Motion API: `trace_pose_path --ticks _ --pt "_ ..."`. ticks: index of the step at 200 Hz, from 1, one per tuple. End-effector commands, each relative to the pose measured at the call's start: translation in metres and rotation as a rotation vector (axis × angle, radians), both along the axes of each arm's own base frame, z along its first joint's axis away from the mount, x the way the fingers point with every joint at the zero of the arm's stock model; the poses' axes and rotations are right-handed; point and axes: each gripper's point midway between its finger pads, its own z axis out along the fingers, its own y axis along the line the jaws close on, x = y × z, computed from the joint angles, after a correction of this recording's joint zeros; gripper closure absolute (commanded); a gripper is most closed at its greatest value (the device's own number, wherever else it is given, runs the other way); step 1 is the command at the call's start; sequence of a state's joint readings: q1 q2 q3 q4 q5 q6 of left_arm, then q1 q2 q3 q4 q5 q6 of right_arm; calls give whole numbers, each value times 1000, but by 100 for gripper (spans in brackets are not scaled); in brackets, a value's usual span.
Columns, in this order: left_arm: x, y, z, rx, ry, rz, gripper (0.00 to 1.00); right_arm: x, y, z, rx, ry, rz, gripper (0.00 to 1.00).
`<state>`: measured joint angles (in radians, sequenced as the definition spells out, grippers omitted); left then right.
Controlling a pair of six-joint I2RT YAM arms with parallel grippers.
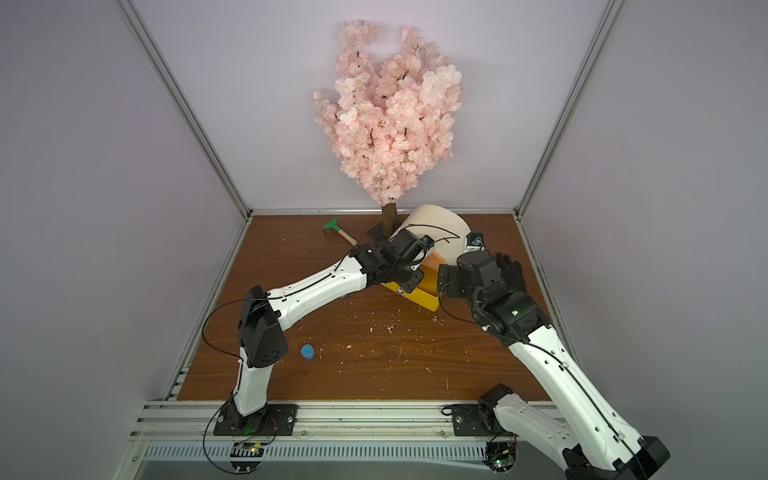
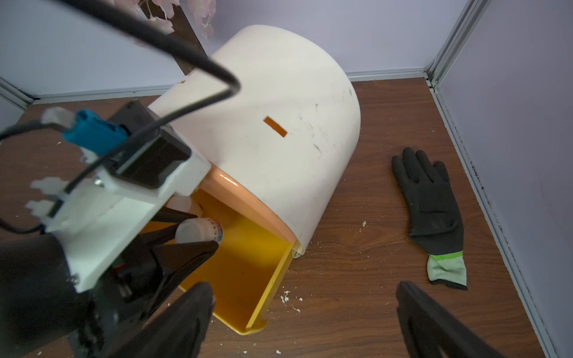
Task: Put the paint cans in the drawer according to color
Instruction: Place the paint can in the drawer.
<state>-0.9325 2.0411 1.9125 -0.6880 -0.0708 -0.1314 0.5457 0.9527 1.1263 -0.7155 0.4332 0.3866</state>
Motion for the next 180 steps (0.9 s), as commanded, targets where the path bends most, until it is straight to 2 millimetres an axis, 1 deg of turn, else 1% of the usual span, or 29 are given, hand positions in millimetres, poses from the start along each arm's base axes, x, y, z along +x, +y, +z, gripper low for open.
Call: trace_pose_path --ticks 1,35,56,74,95,113,133,157,180 --pt "-3 -7 1 -1 -3 -10 62 -1 -5 5 18 -30 -27 1" --pt "-3 -10 -2 5 0 -25 54 2 0 3 22 -23 -6 1" --pt "-5 -8 -7 16 7 -32 52 4 4 5 20 -13 8 1" --pt "-5 -9 -11 22 15 -35 51 2 3 8 23 -17 9 1" --pt "-5 -9 -7 8 13 -22 51 0 1 11 33 -33 5 1" --pt "-4 -10 10 -21 -9 -18 51 1 6 10 40 -29 30 1" --pt "0 -7 41 -66 -59 10 51 3 16 10 60 -22 72 1" --pt "4 5 80 -128 -120 82 51 6 30 10 97 -15 124 1" --pt "4 21 106 -178 -164 151 53 14 37 13 96 -26 138 1"
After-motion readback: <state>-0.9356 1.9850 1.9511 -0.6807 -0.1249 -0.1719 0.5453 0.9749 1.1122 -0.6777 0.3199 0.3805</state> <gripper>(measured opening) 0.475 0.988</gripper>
